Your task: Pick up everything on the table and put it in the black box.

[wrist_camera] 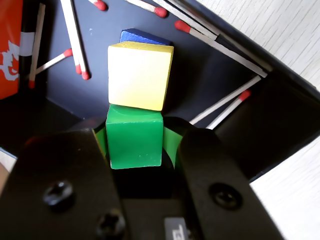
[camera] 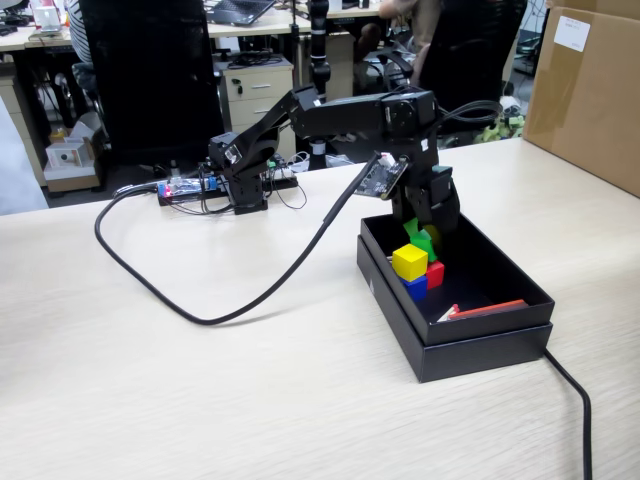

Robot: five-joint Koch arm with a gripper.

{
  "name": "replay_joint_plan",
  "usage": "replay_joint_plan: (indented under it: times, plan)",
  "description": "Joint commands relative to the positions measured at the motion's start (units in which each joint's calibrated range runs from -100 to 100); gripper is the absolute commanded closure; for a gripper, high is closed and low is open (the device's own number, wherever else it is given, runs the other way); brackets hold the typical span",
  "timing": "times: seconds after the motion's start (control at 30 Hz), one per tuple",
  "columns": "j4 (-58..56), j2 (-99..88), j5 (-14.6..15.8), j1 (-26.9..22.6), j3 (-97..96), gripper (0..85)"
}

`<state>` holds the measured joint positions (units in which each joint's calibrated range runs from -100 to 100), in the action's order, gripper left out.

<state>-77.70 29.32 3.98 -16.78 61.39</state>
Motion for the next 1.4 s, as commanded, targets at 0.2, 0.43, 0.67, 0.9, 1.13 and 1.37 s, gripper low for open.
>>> replay_joint_plan:
  times: [0.2, 0.43, 0.67, 0.9, 1.13, 1.37]
  plan:
    - [-0.18, -7.81, 0.44, 0.34, -0.83, 47.3]
    - [-0.1, -28.46, 0.1, 1.42, -2.73, 37.8]
    - [2.06, -54.62, 0.29, 6.01, -17.42, 37.4]
    - [16.4, -85.83, -0.15, 11.48, -53.77, 36.2]
    - [35.58, -111.31, -0.49, 13.87, -91.94, 35.8]
    - [47.94, -124.39, -1.61, 15.73, -115.42, 34.6]
